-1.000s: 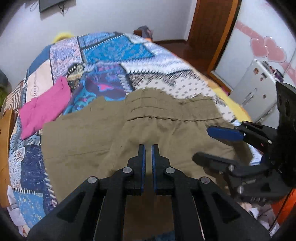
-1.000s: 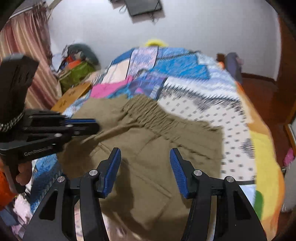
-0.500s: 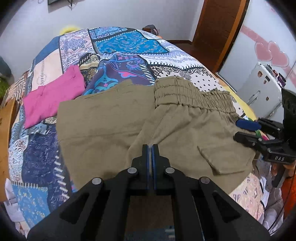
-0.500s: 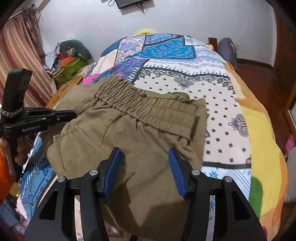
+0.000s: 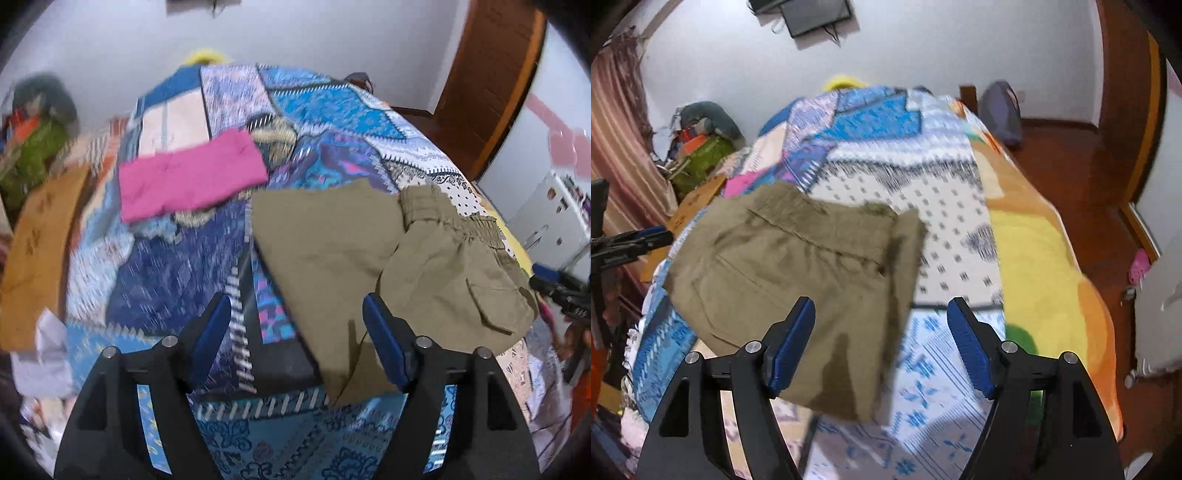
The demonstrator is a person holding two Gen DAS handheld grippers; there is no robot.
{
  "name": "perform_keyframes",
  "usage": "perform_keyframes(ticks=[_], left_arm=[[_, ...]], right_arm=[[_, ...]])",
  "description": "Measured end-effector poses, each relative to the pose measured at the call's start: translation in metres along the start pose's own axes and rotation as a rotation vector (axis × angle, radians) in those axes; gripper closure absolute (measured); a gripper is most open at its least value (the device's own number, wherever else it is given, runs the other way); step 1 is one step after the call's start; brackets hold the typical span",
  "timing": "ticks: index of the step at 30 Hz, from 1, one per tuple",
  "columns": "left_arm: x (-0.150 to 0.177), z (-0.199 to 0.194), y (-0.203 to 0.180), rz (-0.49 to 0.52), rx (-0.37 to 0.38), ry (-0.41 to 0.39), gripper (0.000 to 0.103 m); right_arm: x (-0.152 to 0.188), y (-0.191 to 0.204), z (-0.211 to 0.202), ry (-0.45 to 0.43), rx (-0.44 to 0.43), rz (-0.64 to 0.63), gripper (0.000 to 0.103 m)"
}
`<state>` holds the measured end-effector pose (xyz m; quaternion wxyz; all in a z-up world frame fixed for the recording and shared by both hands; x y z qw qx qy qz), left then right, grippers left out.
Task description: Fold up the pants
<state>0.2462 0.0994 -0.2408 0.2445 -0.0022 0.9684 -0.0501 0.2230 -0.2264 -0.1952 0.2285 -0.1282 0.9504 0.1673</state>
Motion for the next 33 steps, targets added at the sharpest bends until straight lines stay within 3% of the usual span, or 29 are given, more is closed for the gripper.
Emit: perform_keyframes(ticks=[4, 7, 16, 23, 28, 33], left_arm=[[0.010, 0.022, 0.003, -0.045, 0.036, 0.060, 0.029], [0.012, 0.037, -0.009, -0.023, 0.053, 0.090, 0.029], [-0.017, 0.064, -0.029, -0.025, 0.112, 0.077, 0.023], [-0.027, 0.067, -0.041, 0.003, 0.133, 0.064, 0.028], [-0.022, 0.062, -0.052, 0.040, 0.136, 0.064, 0.042], [-0.026, 0.058, -0.058, 0.081, 0.064, 0.053, 0.070]], right_arm=[[0.014, -0.005, 0.015, 0.054, -0.051, 0.059, 0.032], [0.018, -0.003, 0.025, 0.069, -0.103, 0.087, 0.032], [-0.002, 0.000, 0.042, 0.076, -0.174, 0.081, 0.029], [-0.014, 0.004, 0.056, 0.106, -0.251, 0.090, 0.032], [-0.015, 0.008, 0.054, 0.124, -0.251, 0.036, 0.045], [-0.020, -0.001, 0.051, 0.088, -0.234, 0.050, 0.077]])
Point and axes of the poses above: each gripper's, at about its wrist camera, not at the fingertips, and z roughly the way its jaws point, y to its left, x to its underside, the point moved 6 cm from there along z, roughly the way its jaws point, and after that the axes turned 4 degrees about y, right-handed, at the moved point
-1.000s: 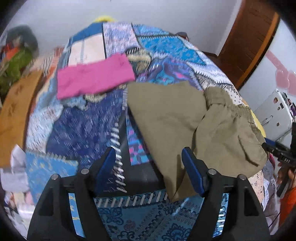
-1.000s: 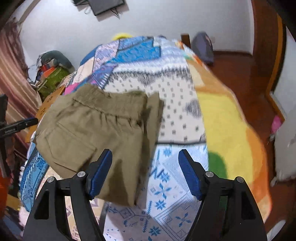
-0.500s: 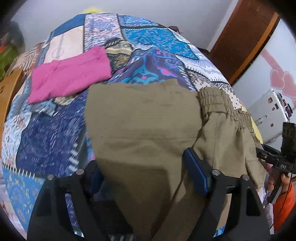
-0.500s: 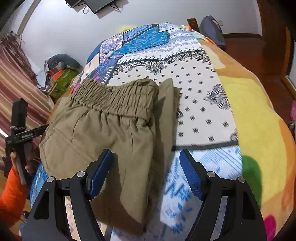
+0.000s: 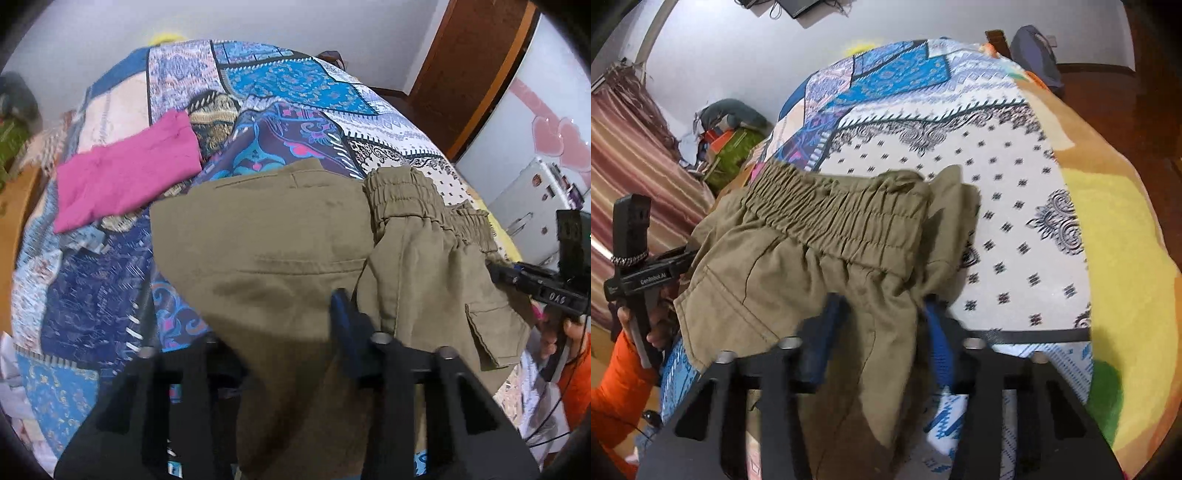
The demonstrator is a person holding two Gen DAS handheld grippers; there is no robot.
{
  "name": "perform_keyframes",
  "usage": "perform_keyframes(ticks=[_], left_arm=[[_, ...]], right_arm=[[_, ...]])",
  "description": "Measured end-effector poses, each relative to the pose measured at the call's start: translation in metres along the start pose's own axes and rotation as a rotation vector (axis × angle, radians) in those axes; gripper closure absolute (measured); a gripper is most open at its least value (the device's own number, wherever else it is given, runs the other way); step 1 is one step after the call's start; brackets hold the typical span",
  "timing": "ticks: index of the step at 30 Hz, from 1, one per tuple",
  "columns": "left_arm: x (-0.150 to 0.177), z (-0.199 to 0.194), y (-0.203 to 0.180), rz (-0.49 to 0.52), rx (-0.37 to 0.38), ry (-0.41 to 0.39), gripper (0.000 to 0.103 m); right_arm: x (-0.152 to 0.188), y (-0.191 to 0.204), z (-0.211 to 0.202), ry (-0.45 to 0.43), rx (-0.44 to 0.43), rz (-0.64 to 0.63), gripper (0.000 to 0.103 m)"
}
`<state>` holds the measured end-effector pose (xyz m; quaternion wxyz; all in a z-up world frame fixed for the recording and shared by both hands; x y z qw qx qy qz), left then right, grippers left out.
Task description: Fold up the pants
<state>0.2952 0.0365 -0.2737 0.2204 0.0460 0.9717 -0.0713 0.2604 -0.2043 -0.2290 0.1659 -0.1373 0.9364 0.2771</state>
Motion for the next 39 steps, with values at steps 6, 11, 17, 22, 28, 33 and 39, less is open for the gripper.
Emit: perform_keyframes(ticks=[6, 11, 17, 22, 28, 33, 39], left_arm=[[-0.002, -0.012, -0.019, 0.145, -0.211, -0.065, 0.094], [-0.008, -0.031, -0.023, 0.145, -0.204, -0.110, 0.096], [-0.019, -0.062, -0.030, 0.173, -0.210, -0.164, 0.097], [-0.030, -0.089, -0.025, 0.169, -0.226, -0.220, 0.097], [-0.057, -0.122, -0.002, 0.148, -0.263, -0.296, 0.097], [-0.082, -0.141, 0.034, 0.085, -0.269, -0.344, 0.097], [-0.106, -0.146, 0.087, 0.017, -0.307, -0.373, 0.097]], right_arm=[[-0.006, 0.017, -0.011, -0.058, 0.096, -0.099, 0.091], [-0.016, 0.027, -0.025, -0.091, 0.102, -0.126, 0.094], [-0.030, 0.044, -0.042, -0.132, 0.108, -0.173, 0.095], [-0.050, 0.064, -0.051, -0.168, 0.114, -0.225, 0.095], [-0.084, 0.096, -0.054, -0.217, 0.111, -0.292, 0.095], [-0.124, 0.127, -0.045, -0.250, 0.111, -0.358, 0.095], [-0.168, 0.165, -0.020, -0.269, 0.101, -0.437, 0.095]])
Point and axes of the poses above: each gripper's, at about its wrist camera, not at the fingertips, and z roughly the way its jaws point, y to its left, x to its underside, the point moved 6 cm from there along z, roughly the way its jaws point, and after that the axes turned 4 degrees about y, right-handed, at the moved point
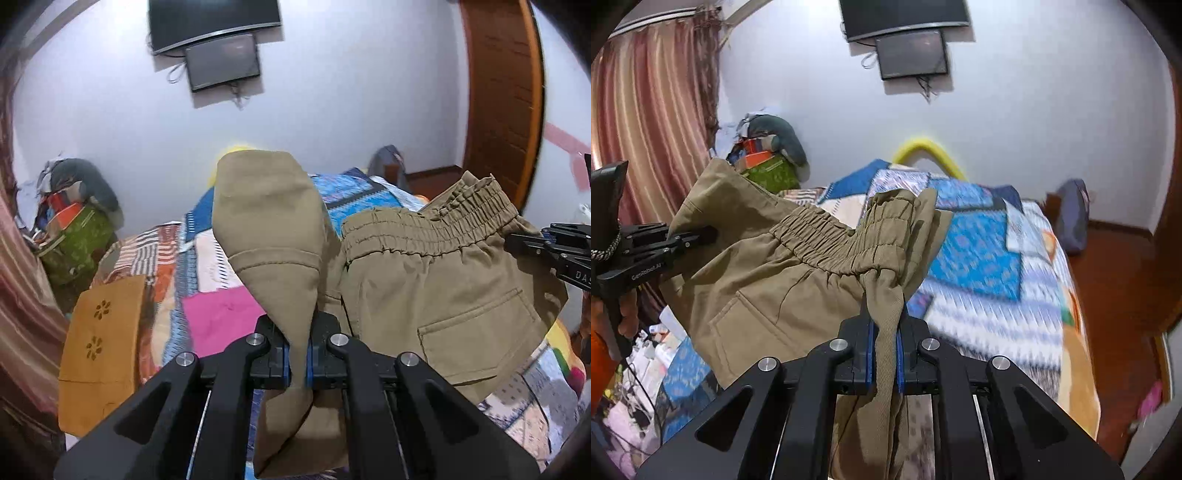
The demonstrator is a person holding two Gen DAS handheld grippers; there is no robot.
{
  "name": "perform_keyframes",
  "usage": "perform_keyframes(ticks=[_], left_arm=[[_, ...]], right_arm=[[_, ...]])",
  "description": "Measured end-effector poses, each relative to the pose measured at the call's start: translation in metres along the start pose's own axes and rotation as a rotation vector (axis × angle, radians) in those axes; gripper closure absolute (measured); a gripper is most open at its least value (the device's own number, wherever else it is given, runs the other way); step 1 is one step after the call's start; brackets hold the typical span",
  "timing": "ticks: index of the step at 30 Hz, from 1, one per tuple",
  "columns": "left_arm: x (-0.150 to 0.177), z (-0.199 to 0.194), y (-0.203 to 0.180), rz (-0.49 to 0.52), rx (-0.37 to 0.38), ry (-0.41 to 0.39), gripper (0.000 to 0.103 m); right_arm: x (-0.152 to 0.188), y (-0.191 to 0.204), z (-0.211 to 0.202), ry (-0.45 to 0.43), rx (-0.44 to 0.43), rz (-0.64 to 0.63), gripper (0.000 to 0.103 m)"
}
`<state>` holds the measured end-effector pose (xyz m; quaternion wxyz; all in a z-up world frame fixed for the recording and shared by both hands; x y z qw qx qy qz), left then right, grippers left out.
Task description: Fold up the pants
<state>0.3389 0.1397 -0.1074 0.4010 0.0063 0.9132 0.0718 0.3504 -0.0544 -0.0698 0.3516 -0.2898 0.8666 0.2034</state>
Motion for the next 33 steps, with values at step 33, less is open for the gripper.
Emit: perform_keyframes(ticks=[33], left_arm=[[0.112, 0.297, 0.178, -0.186, -0.191, 0.466, 0.058]], right_arm=[[-0.001, 0.043, 0.272, 0.352, -0.022, -0.098, 0.090]])
Point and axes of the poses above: each gripper's, at about its wrist camera, not at the fingertips, and z roughly the way its jaws point, y to its left, x to its underside, the point moved 6 cm from there along z, roughly the way its jaws point, and after that the axes turned 4 degrees about y, right-handed, at the moved point
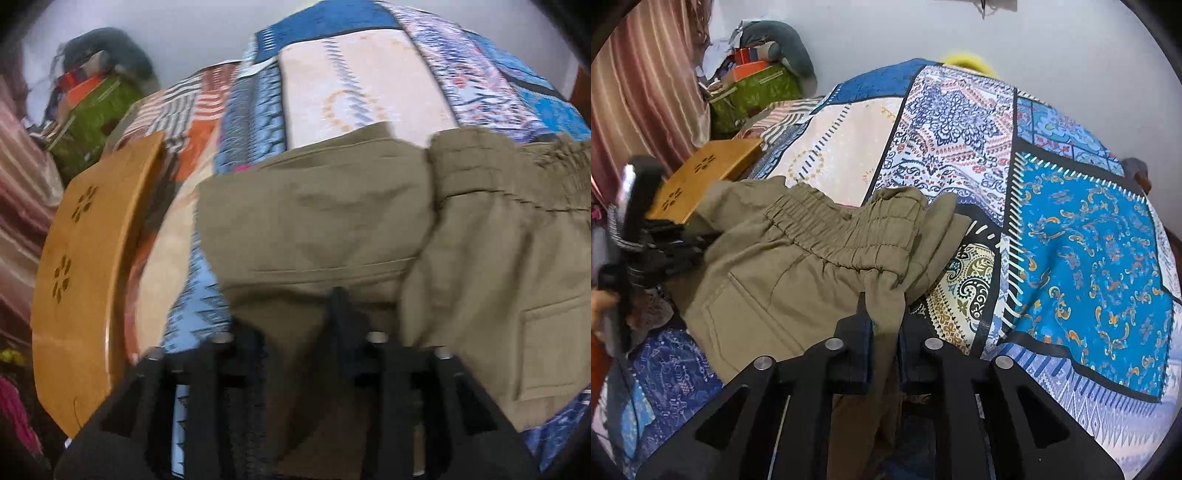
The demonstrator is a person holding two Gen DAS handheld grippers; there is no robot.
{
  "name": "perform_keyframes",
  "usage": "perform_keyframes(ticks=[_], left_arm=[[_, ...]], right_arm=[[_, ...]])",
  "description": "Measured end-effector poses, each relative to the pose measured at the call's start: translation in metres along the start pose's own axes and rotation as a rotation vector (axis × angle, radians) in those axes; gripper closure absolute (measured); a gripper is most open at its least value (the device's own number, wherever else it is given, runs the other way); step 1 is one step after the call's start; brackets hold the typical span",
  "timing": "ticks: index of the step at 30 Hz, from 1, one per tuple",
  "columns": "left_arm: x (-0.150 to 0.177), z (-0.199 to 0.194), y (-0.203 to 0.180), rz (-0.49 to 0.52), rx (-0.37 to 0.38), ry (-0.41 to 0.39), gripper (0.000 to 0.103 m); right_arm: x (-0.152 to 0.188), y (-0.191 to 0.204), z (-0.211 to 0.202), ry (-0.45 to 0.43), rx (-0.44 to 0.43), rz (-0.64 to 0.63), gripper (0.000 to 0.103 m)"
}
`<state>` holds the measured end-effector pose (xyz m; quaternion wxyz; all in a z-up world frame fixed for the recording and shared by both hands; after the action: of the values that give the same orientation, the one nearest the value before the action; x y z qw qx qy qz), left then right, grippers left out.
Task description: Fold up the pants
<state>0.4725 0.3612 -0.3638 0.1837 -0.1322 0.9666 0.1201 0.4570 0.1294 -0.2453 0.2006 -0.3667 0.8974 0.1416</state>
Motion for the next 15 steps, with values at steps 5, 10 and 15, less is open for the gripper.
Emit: perform_keyframes(ticks=[5, 10, 15], left_arm=[[0.012, -0.014, 0.021, -0.013, -0.060, 0.004, 0.057], [0.026, -0.047, 0.030, -0.008, -0.060, -0.014, 0.057], [0.032, -0.115, 0.024, -0.005, -0.024, -0.110, 0.057]], right_arm=[[0.013, -0.009, -0.010, -0.010, 0.016, 0.026, 0.071], [0.025, -0.013, -0.039, -0.047, 0.020, 0.069, 0.066], [0.026, 0.000, -0.088, -0.108, 0.024, 0.045, 0.066]])
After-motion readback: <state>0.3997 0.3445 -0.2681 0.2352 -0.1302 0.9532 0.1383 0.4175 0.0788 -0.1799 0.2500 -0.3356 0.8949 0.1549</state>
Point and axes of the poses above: each gripper's, at about its wrist camera, not at the fingertips, and z roughly the way its jaws point, y to its left, x to its underside, the point moved 6 cm from there along z, roughly the way its jaws point, and after that the axes turned 4 degrees about y, right-handed, at the moved point
